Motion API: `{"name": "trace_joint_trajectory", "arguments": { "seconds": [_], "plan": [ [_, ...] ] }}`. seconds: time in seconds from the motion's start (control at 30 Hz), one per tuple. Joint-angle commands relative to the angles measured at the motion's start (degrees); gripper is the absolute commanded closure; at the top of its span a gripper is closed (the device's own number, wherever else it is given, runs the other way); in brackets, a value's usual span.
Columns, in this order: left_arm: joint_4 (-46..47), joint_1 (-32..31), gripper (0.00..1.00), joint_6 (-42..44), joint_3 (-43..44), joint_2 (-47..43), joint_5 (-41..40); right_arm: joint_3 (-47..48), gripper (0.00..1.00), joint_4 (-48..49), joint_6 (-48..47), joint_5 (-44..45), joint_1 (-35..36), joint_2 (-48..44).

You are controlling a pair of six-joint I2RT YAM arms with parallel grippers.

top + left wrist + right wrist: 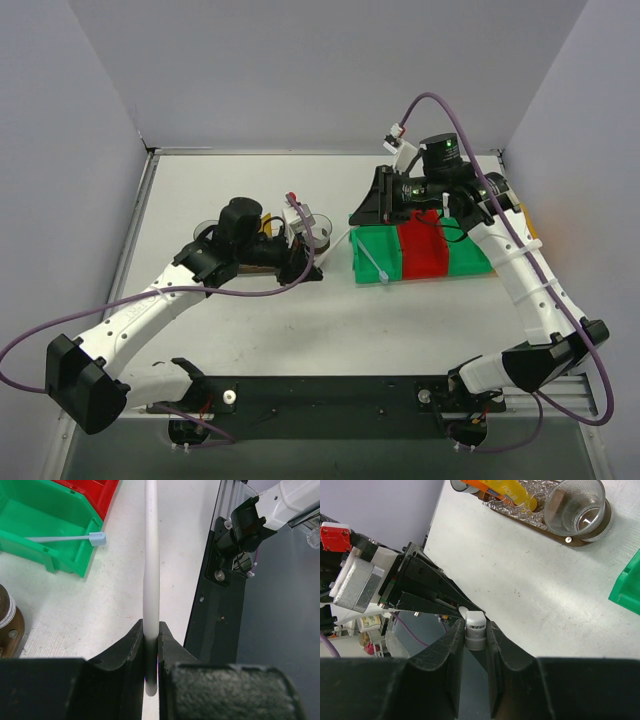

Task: Prepare toiletry sets of a toothbrush and toothpaste on the tray

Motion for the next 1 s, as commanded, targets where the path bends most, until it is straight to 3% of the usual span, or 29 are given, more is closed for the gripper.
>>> {"name": "trace_joint_trajectory", "arguments": {
  "seconds": [0.0, 0.2, 0.27, 0.4, 0.53, 0.97],
  "plan": [
    [4.7, 0.1, 1.0, -0.3, 0.5, -1.9, 0.4, -0.7, 0.93, 0.4, 0.7, -1.9, 1.3, 1.1],
    [5.4, 0.2, 0.99, -0.7, -0.1, -2.7, -1.1, -0.1, 1.0, 1.8, 1.7, -2.6, 1.2, 1.4],
    [5.4, 0.2, 0.9, -0.8, -0.1, -2.7, -1.7, 0.0, 1.0, 2.3, 1.8, -2.6, 1.1, 1.1],
    [5.6, 0.2, 0.53, -1.1, -0.2, -2.8, -2.5, 0.0, 1.0, 2.9, 1.5, -2.2, 1.2, 0.7],
    [5.7, 0.3, 0.4, -1.7, 0.3, -2.6, -3.5, 0.2, 1.0, 3.2, 0.7, -1.4, 1.2, 0.3],
    [11.3, 3.4, 0.36, -6.6, 2.0, -4.3, -1.9, 0.7, 1.0, 3.0, -4.8, 9.7, 2.0, -2.9]
  ]
}}
